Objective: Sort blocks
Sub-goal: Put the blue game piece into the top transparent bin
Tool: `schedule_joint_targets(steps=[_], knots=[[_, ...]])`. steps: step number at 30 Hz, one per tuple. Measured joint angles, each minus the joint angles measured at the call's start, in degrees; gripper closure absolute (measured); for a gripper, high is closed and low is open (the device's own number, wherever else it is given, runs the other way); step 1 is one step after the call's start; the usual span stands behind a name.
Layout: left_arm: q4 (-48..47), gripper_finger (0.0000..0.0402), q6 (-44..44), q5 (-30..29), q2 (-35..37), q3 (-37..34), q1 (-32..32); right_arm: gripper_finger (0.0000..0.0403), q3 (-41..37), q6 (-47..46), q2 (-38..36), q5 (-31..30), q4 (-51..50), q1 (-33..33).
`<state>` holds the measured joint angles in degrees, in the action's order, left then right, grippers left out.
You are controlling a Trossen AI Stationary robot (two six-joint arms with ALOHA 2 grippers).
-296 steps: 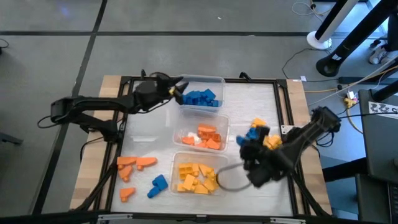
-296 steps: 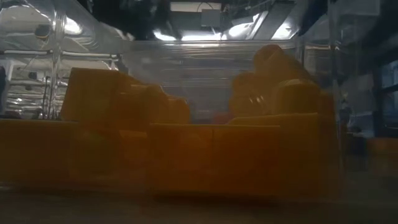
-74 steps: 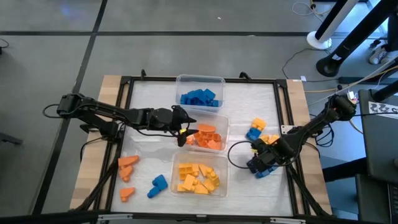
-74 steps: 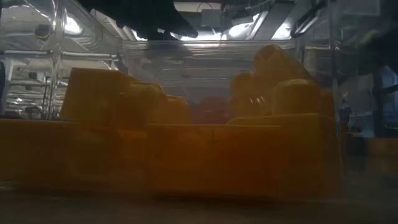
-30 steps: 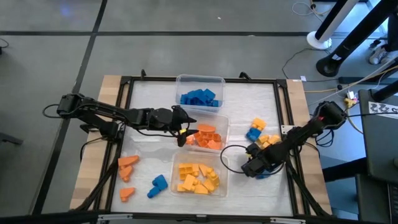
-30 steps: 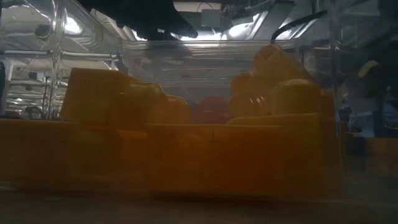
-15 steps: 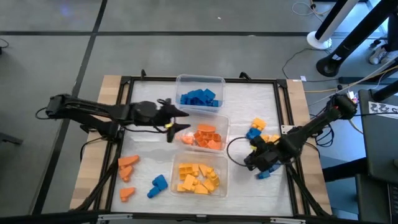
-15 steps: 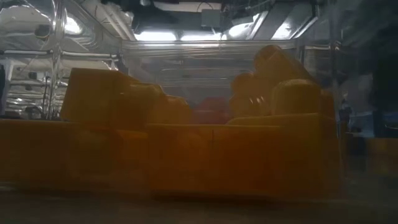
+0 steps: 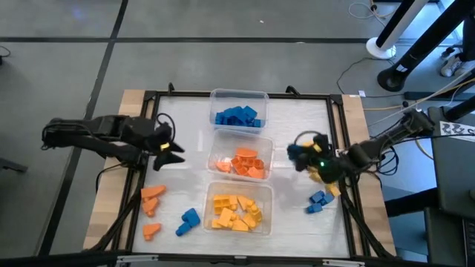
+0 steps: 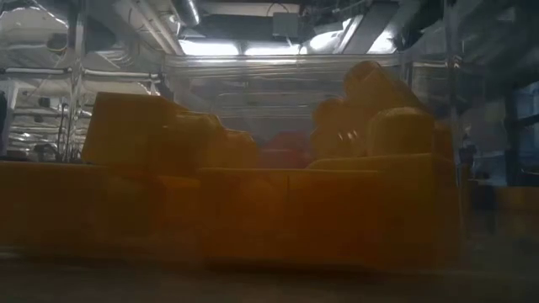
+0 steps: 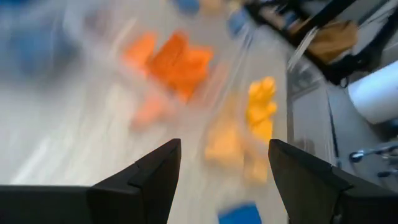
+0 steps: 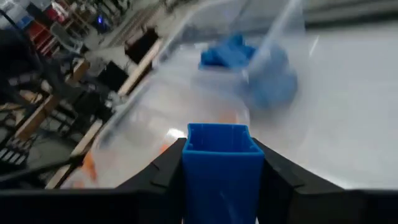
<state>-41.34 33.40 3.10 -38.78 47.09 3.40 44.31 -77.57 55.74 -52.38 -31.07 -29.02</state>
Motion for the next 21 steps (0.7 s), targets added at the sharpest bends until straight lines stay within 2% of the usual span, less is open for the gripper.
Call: schedule_joint_targets(steps=[4,8,12,16,21], knots=[[-10.1,0.017,7.0,1.1,2.5,0.0,0.0,0.0267,0.0,15.7,0.0,4.4,9.8,9.2],[-17.0,0.0169,10.8,2.3,3.5,0.0,0.0,0.0267,0.0,30.8,1.5,13.6,20.9,20.9],[-21.8,0.0169,13.2,4.8,3.5,0.0,0.0,0.0266,0.0,42.0,4.6,24.5,32.6,32.6],[-24.8,0.017,14.5,6.1,3.4,0.0,0.0,0.0266,0.0,47.2,10.7,34.3,43.0,42.2],[-28.0,0.017,14.8,11.1,3.4,0.0,0.0,0.026,0.0,47.7,21.0,42.4,56.3,47.6]])
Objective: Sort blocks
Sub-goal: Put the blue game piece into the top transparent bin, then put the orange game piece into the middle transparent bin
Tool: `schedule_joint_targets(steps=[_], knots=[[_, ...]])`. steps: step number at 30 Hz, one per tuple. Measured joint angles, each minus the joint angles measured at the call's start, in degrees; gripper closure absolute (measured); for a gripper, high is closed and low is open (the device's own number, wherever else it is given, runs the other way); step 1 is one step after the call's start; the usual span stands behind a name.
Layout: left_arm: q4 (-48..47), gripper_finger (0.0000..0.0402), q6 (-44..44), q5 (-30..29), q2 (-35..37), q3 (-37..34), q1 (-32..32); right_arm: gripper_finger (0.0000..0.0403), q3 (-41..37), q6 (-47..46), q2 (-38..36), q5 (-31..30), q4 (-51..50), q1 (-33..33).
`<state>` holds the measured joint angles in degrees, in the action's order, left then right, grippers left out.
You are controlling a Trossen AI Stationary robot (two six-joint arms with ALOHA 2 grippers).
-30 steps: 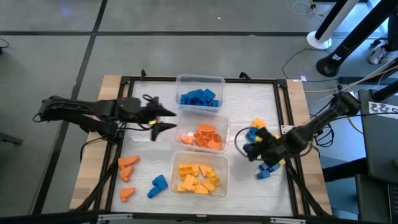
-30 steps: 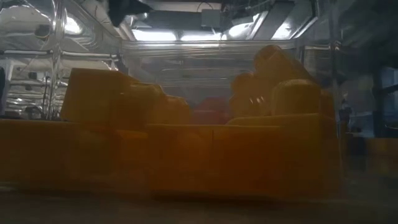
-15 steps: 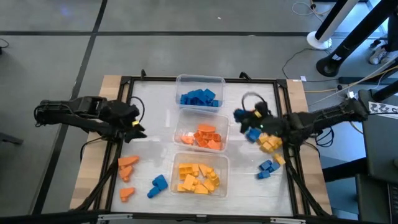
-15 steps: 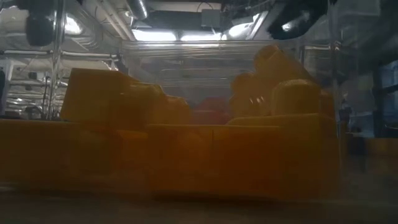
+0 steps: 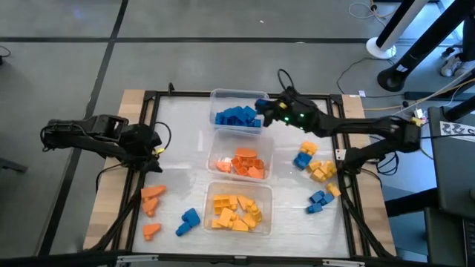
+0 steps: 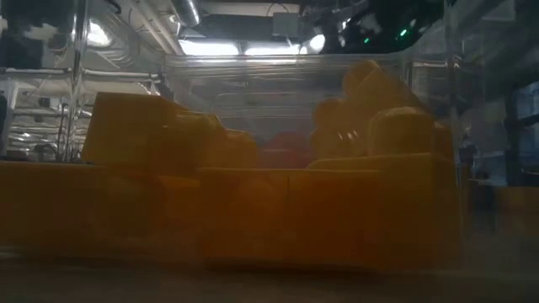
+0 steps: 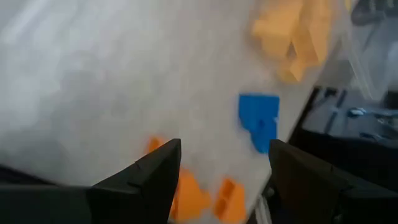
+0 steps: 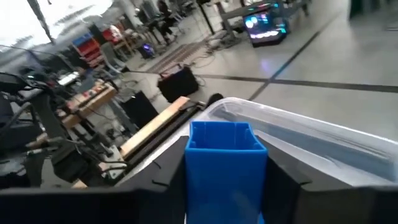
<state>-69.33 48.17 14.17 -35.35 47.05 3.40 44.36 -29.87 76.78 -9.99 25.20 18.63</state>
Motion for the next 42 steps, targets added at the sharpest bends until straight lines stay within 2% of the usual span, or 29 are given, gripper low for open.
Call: schedule_joint_targets(steps=[4,10,15,19,25,32,42], knots=[[-3.0,0.017,4.2,4.5,-0.1,0.0,0.0,0.0246,0.0,-1.3,7.7,1.6,10.9,1.4],[-4.9,0.017,6.5,5.0,-0.7,-0.5,0.0,0.0227,0.0,-4.8,15.0,1.1,19.4,1.8],[-4.7,0.017,7.1,5.4,-1.3,-3.2,0.0,0.0213,0.0,-4.9,16.6,1.0,19.6,1.7],[-4.1,0.017,7.1,8.0,-1.5,-5.8,0.0,0.0202,0.0,-4.9,16.4,0.9,20.5,1.7],[-3.8,0.017,7.0,8.6,-2.7,-6.1,0.0,0.02,0.1,-4.6,16.3,1.1,22.6,1.7],[-2.9,0.017,7.4,8.6,-7.5,-6.1,1.1,0.0203,2.7,-4.5,16.3,7.7,23.2,1.7],[-1.7,0.017,7.5,8.6,-20.2,-6.3,9.4,0.0204,7.6,-4.3,16.3,19.1,23.2,1.6]])
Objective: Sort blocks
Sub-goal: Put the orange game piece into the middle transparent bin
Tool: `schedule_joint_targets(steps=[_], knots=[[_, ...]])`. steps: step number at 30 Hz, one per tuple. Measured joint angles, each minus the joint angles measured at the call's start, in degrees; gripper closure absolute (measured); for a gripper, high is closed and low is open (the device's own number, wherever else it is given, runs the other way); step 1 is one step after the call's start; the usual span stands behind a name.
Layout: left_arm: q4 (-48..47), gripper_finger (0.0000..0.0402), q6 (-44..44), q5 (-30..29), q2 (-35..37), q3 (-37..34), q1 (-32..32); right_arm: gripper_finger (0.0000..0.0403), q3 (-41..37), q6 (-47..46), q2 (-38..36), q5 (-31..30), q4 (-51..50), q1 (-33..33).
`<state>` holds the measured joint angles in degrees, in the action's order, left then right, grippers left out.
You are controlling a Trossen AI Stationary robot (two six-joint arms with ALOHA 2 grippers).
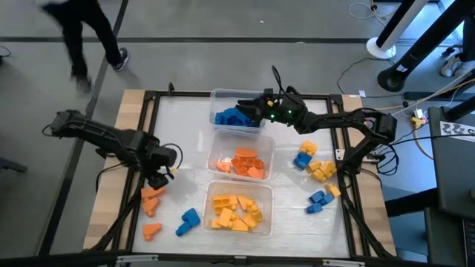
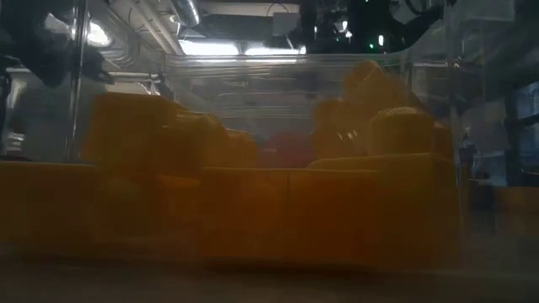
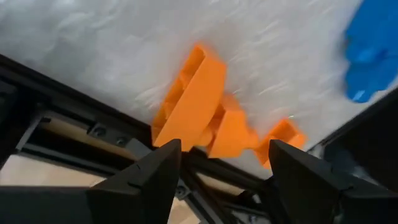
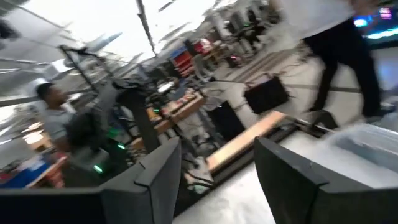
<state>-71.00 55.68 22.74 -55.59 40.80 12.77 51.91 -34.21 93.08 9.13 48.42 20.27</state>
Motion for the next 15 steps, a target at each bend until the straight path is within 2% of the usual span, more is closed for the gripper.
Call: schedule_joint_targets(steps=[4,10,15], knots=[[1.9,0.017,-0.6,-1.0,-5.3,0.0,3.2,0.0204,2.2,0.2,0.0,3.4,1.7,0.0],[12.5,0.017,-3.7,-2.9,-11.9,0.0,5.4,0.0204,6.3,1.7,0.0,6.7,2.6,0.0],[10.3,0.017,-4.7,-6.1,-17.0,0.0,6.1,0.0204,9.1,1.7,0.0,9.4,2.6,0.0]])
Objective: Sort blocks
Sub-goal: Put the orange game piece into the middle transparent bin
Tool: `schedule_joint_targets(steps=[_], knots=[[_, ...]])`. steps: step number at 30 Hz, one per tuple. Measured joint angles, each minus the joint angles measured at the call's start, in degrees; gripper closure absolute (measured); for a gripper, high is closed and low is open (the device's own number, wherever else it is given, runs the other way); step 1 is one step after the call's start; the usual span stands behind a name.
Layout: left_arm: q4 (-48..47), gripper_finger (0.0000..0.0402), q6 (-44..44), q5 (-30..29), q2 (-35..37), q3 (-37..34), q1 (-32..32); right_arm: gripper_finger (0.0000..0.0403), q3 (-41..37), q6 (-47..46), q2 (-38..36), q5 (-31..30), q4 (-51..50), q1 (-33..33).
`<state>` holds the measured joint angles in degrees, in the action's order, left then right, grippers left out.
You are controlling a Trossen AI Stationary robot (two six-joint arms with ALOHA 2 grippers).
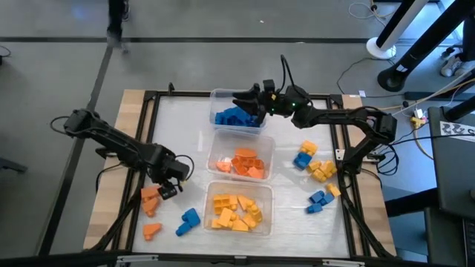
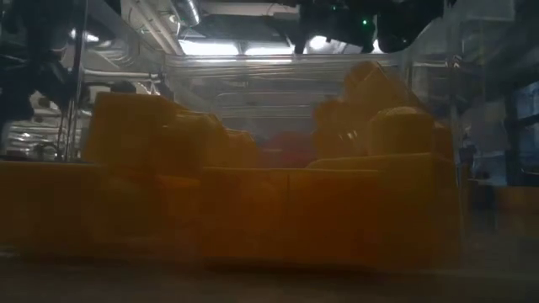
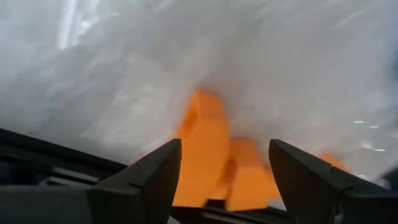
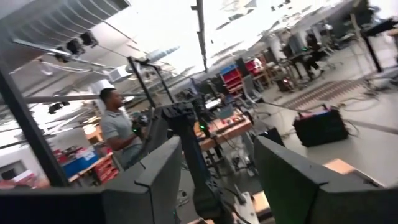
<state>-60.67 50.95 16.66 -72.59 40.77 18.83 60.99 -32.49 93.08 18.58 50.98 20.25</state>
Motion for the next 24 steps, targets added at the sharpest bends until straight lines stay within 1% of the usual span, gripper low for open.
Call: schedule_joint_targets(steps=[3,10,14,19,21,24], knots=[[0.0,0.017,-1.9,-1.0,-2.8,0.0,0.4,0.0204,1.2,0.0,0.0,1.4,0.0,0.0],[0.3,0.017,-5.4,-1.1,-8.8,0.0,1.7,0.0204,3.4,0.0,0.0,5.9,0.1,0.0],[1.7,0.017,-8.3,-1.1,-12.1,0.0,2.7,0.0204,4.0,0.0,0.0,8.4,2.3,-0.1],[3.6,0.0171,-11.3,-1.0,-15.9,-0.1,3.3,0.0204,4.0,-0.1,-0.3,9.5,5.2,-0.1],[3.6,0.0181,-12.4,-0.9,-17.0,-0.1,3.3,0.0204,4.0,-0.1,-0.9,9.7,4.9,-0.1],[3.2,0.0214,-12.4,-1.0,-17.4,0.0,3.3,0.0204,4.0,-0.1,-1.0,10.0,5.5,-0.1]])
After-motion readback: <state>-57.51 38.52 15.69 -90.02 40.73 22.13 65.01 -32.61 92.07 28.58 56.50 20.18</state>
